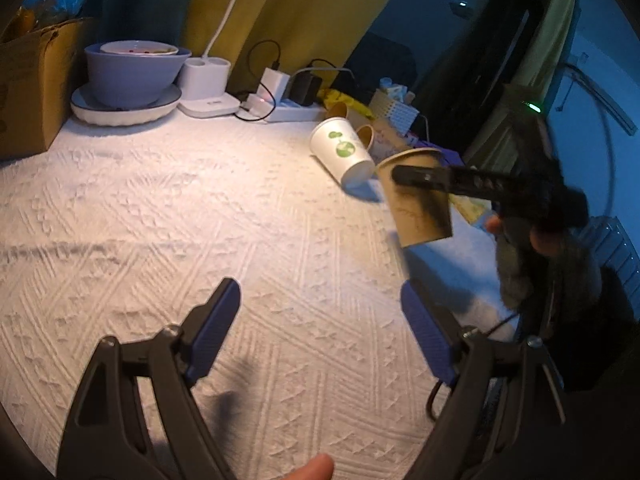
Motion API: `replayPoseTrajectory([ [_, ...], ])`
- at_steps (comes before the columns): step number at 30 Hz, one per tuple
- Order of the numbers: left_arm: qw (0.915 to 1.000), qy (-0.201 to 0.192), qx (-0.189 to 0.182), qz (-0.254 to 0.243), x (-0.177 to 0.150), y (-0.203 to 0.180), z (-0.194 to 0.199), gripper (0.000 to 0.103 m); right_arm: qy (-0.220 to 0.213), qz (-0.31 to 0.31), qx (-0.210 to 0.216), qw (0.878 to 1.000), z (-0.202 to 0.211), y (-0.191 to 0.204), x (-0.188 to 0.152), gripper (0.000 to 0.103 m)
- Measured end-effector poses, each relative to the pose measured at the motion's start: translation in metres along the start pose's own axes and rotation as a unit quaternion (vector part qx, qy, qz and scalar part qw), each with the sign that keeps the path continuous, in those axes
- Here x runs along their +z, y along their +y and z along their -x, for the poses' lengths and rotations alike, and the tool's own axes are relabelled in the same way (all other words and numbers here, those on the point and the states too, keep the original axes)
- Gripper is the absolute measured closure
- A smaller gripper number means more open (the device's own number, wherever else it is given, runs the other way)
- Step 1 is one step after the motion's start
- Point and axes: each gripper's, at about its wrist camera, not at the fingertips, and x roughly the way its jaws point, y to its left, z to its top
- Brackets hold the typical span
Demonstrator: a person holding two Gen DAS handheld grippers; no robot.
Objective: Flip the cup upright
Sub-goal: 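Lower the upright tan cup onto the tablecloth with the right gripper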
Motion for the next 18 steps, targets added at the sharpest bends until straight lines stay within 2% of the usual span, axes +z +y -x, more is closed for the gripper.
replayPoseTrajectory([
  [5, 1.0000, 0.000, 0.009, 0.005, 0.001, -0.004, -0.004, 0.019, -0.059, 0.023, -0.009, 0.998, 0.010, 0.014, -0.033, 0.036],
  [8, 0.9999, 0.000, 0.015, 0.005, -0.001, -0.008, -0.004, 0.019, -0.056, 0.027, -0.004, 0.998, 0.005, 0.019, -0.048, 0.036],
  [12, 0.9999, -0.001, 0.015, 0.007, -0.004, -0.012, -0.003, 0.019, -0.079, 0.054, -0.007, 0.995, 0.016, 0.022, -0.060, 0.036],
  [18, 0.9999, 0.002, 0.017, 0.000, -0.007, -0.020, -0.005, 0.019, -0.107, 0.058, -0.007, 0.993, 0.035, 0.020, -0.081, 0.036],
])
